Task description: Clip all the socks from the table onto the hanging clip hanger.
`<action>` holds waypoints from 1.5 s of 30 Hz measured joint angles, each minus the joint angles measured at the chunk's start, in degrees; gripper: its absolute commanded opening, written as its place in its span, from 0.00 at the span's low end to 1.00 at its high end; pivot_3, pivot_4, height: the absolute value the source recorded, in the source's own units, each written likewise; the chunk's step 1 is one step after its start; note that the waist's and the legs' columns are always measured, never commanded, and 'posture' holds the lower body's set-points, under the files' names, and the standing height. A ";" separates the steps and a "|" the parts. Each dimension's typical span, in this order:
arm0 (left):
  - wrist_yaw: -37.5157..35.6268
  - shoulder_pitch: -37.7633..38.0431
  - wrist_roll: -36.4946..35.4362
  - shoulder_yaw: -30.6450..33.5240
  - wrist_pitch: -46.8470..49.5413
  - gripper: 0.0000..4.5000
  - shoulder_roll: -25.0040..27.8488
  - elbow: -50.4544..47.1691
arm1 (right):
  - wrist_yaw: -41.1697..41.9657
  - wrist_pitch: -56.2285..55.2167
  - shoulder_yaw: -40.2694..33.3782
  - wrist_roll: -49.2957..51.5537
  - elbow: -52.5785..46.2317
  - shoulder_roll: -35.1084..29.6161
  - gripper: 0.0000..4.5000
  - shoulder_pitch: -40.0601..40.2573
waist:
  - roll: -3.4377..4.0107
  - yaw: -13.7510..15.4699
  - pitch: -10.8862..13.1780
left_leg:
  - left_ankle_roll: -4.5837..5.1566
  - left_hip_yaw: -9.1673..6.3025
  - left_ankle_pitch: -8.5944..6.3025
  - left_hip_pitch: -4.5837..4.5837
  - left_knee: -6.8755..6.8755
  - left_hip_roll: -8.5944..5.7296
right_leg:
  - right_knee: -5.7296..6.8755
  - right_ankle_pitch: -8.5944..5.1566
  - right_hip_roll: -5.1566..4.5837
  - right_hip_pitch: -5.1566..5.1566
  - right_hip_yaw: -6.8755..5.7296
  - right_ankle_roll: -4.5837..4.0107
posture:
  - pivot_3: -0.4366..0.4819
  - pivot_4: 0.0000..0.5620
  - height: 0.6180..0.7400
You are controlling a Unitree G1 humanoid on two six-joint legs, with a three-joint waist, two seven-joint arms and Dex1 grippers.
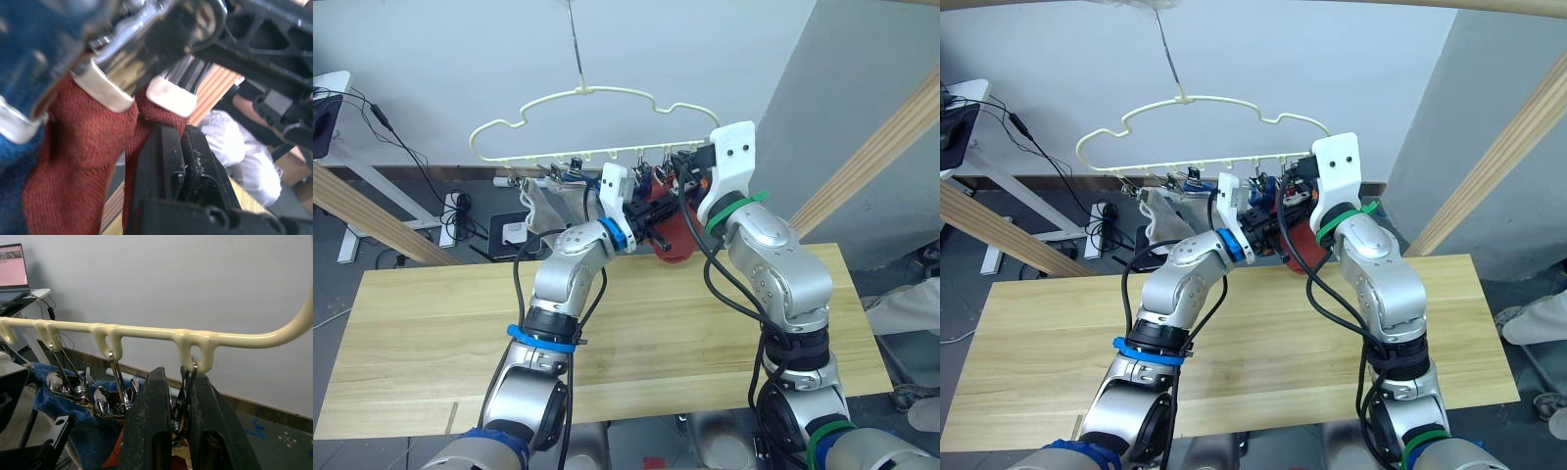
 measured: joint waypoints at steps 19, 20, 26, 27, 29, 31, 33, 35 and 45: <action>-0.17 0.16 1.58 -1.89 0.81 0.55 1.45 -0.94 | 1.05 2.38 -1.91 2.80 -5.78 -2.13 0.65 2.19 | 0.00 0.03 0.00 | 0.00 -0.02 0.00 -0.03 -0.01 -0.01 | -0.04 0.00 0.00 0.01 0.00 0.00 | 0.37 0.60 0.96; -0.70 0.71 2.29 -2.51 -0.04 0.55 2.34 -1.20 | 1.87 3.12 -1.97 3.78 -6.63 -2.89 0.65 2.81 | 0.00 -0.08 0.00 | 0.00 0.00 0.00 -0.03 -0.02 0.00 | -0.05 0.00 0.00 0.00 0.02 0.00 | 0.37 0.60 0.96; -3.48 6.79 5.09 -4.65 -3.39 0.55 8.03 -5.49 | 8.70 5.49 -2.43 8.54 -11.79 -11.69 0.65 5.93 | 0.00 -0.06 0.00 | 0.00 -0.02 0.00 -0.02 -0.03 0.00 | -0.05 0.00 0.01 0.00 0.01 0.00 | 0.39 0.58 0.96; -4.68 8.64 5.21 -4.86 -3.91 0.55 9.97 -7.62 | 10.11 5.49 -2.59 9.07 -12.75 -13.73 0.65 6.68 | 0.00 -0.06 0.00 | 0.00 -0.02 0.00 -0.02 -0.05 0.02 | -0.08 0.00 0.01 0.01 0.00 0.00 | 0.39 0.57 0.96; -6.86 12.52 5.10 -4.95 -4.58 0.55 13.68 -12.14 | 12.57 5.47 -3.01 9.98 -13.14 -17.07 0.65 7.39 | 0.00 -0.07 0.00 | 0.00 -0.01 0.00 -0.01 -0.07 0.04 | -0.09 0.00 0.01 0.00 0.02 0.00 | 0.39 0.57 0.96; -8.48 16.98 4.56 -3.94 -4.17 0.55 17.77 -17.61 | 15.36 5.11 -3.64 11.21 -13.63 -20.46 0.65 8.22 | 0.00 0.01 0.00 | 0.00 -0.03 0.00 -0.01 -0.08 0.06 | -0.11 0.00 0.00 0.01 0.01 0.00 | 0.41 0.56 0.96; -8.61 20.07 3.92 -2.04 -2.53 0.63 21.14 -21.68 | 17.85 4.37 -3.91 11.77 -13.53 -22.77 0.73 8.96 | 0.00 0.19 0.00 | 0.01 -0.07 0.00 -0.01 -0.07 0.04 | -0.12 -0.01 0.00 0.02 -0.02 0.01 | 0.44 0.53 0.96; -9.30 24.57 1.79 1.65 -0.30 0.74 25.49 -27.33 | 21.69 2.96 -3.81 13.37 -13.48 -26.03 0.86 9.22 | 0.00 0.12 -0.01 | 0.01 -0.03 0.00 -0.01 -0.07 0.08 | -0.15 -0.01 -0.01 0.02 0.02 0.01 | 0.47 0.51 0.96; -8.21 37.45 -3.68 24.80 8.88 0.99 40.64 -33.31 | 35.19 -6.45 -4.22 14.55 -7.45 -36.29 1.00 9.32 | -0.10 2.16 -0.13 | 0.00 -0.12 0.03 -0.04 -0.06 0.03 | -0.25 -0.01 -0.03 0.05 -0.13 0.01 | 0.53 0.43 0.96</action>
